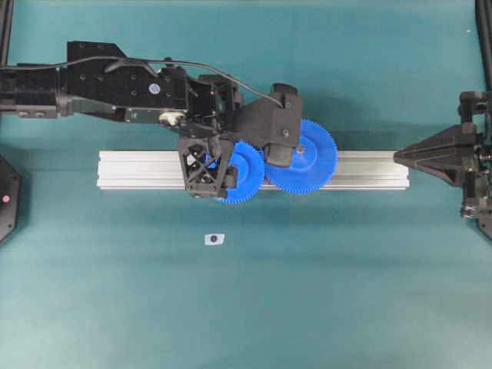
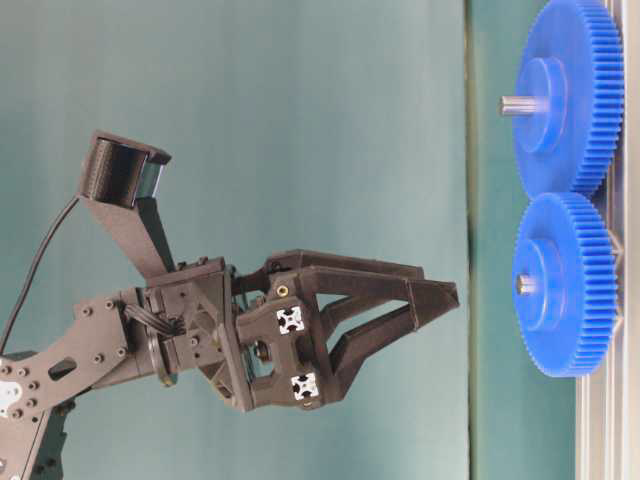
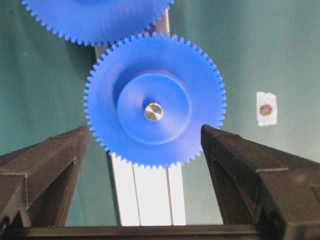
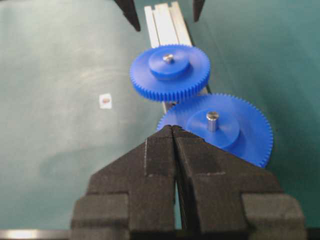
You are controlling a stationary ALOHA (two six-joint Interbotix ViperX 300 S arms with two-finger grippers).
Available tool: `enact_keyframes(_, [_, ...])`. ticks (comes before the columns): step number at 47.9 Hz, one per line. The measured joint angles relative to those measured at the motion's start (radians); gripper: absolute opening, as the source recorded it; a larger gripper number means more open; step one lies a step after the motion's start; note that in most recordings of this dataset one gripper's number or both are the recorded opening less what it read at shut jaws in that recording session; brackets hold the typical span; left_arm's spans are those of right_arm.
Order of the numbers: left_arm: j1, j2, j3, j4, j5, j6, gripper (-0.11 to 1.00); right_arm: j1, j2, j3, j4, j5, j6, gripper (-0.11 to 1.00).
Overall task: Find the location of the shaft and insert the small gear.
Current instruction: 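Open the left gripper and raise it off the seated gear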
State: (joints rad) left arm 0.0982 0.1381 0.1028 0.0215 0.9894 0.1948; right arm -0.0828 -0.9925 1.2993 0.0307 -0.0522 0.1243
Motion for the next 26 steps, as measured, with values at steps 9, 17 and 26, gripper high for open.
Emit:
enact_keyframes(9, [-0.006, -0.002, 0.000, 0.000, 0.000, 0.000, 0.86, 0.000, -0.002, 0.000, 0.000, 0.000, 0.000, 0.01])
enact_keyframes(17, [-0.014, -0.011, 0.000, 0.000, 0.002, -0.002, 0.86, 0.000, -0.002, 0.000, -0.002, 0.000, -0.003, 0.01])
enact_keyframes(26, [-0.018, -0.025, 0.000, 0.000, 0.002, -0.012, 0.86, 0.000, 0.000, 0.000, 0.000, 0.000, 0.000, 0.01])
